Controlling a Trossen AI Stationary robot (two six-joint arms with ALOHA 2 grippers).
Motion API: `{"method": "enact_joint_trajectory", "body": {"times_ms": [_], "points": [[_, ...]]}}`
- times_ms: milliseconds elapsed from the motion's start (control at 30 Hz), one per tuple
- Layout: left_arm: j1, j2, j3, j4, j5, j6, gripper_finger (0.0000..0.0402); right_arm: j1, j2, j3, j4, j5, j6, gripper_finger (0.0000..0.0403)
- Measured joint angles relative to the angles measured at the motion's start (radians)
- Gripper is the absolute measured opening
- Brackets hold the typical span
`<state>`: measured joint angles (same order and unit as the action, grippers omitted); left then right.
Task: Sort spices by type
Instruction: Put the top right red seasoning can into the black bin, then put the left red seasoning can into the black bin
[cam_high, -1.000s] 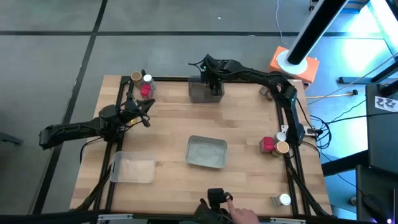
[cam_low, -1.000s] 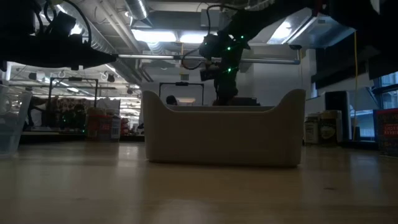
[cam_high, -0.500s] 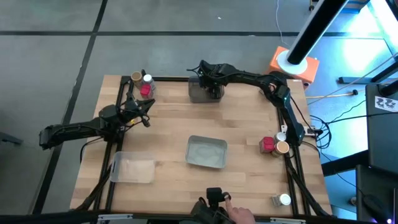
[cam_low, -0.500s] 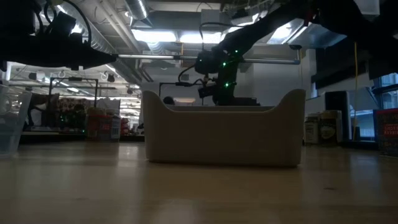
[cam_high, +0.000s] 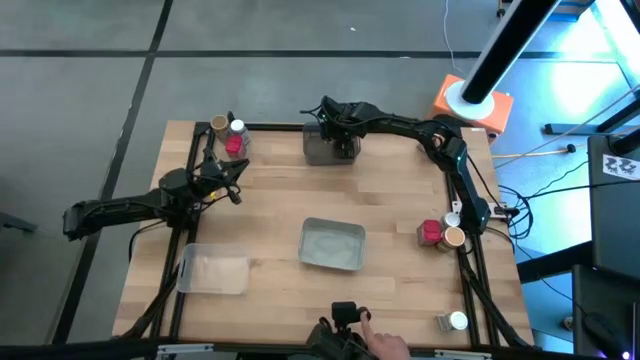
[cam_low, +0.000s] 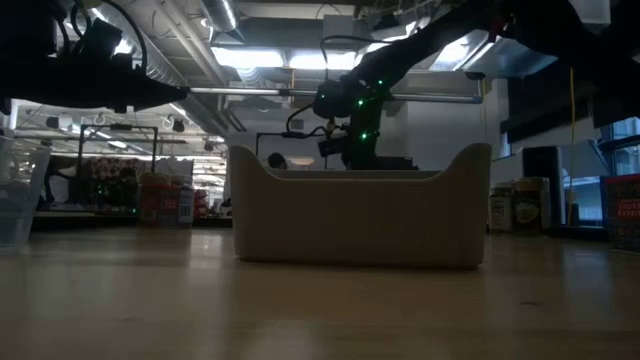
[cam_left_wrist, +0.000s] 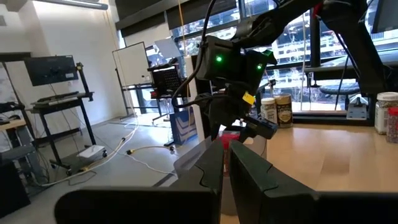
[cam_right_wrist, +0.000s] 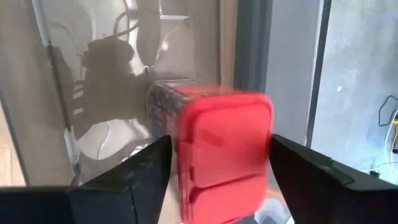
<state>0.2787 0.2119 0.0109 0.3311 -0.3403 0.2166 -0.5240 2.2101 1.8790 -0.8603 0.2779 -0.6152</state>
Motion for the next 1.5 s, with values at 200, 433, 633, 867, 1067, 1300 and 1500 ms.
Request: {"method": "enact_joint_trajectory", "body": {"times_ms": [200,433,633,867,1067,1300,1500], "points": [[0.0,0.0,0.0,0.0,0.0,0.022,0.0015,0.008,-0.03,-0.001,-0.015,0.049,0.005,0.0273],[0.0,0.0,0.0,-0.005,0.0,0.019,0.0015,0.029,-0.203,0.0,-0.119,-0.096,0.118,0.0269],[0.0,0.001,0.0,0.026,-0.021,0.044,0.0015,0.027,-0.344,-0.029,-0.17,-0.247,0.219,0.0269],[0.0,0.007,0.0,0.022,-0.052,0.009,0.0015,0.027,-0.496,-0.28,0.016,-0.271,0.224,0.0269],[0.013,0.032,0.03,-0.004,-0.076,-0.037,0.0044,0.027,-0.629,-0.541,0.237,-0.272,0.252,0.0269],[0.083,0.126,0.14,-0.062,-0.095,-0.079,0.0157,0.027,-0.777,-0.79,0.532,-0.278,0.292,0.0269],[0.219,0.308,0.32,-0.127,-0.122,-0.081,0.0225,0.027,-0.826,-0.92,0.75,-0.301,0.347,0.0269]]}}
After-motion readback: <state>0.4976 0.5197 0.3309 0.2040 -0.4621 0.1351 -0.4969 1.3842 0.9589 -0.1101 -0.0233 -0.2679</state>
